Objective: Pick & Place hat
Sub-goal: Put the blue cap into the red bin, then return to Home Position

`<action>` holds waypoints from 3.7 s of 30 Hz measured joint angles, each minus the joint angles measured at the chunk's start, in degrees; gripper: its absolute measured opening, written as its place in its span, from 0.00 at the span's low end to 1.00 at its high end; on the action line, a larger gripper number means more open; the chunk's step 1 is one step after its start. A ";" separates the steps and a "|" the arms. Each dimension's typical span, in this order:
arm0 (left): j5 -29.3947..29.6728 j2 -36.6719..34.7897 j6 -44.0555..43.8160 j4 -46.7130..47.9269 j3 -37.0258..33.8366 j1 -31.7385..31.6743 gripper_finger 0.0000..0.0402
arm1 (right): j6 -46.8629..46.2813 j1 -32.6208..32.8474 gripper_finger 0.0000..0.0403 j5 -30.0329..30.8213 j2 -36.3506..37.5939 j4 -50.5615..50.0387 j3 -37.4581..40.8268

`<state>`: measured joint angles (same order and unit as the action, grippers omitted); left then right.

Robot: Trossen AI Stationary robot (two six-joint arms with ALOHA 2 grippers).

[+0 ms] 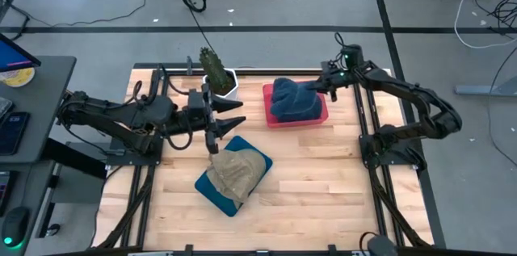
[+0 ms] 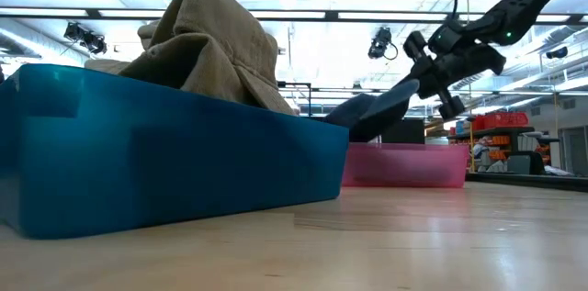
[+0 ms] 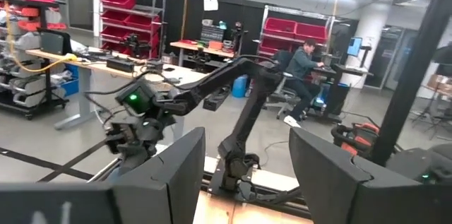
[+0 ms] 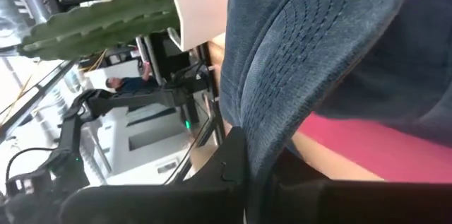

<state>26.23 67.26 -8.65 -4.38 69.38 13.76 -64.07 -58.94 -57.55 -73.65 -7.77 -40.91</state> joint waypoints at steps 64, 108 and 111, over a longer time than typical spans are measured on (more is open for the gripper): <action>2.24 0.00 -1.22 -0.42 0.00 -2.08 0.52 | 31.62 0.15 0.54 23.36 -5.06 -11.42 0.07; 2.45 0.24 -2.68 19.98 -0.04 -9.13 0.20 | 32.63 19.10 0.05 32.72 33.85 -22.73 0.07; 2.48 0.24 -2.43 21.49 -0.04 -9.20 0.06 | 33.79 19.10 0.05 34.81 33.83 -24.62 0.07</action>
<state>28.71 67.51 -11.08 17.11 69.34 4.56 -30.29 -39.84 -22.75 -39.82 -32.39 -40.83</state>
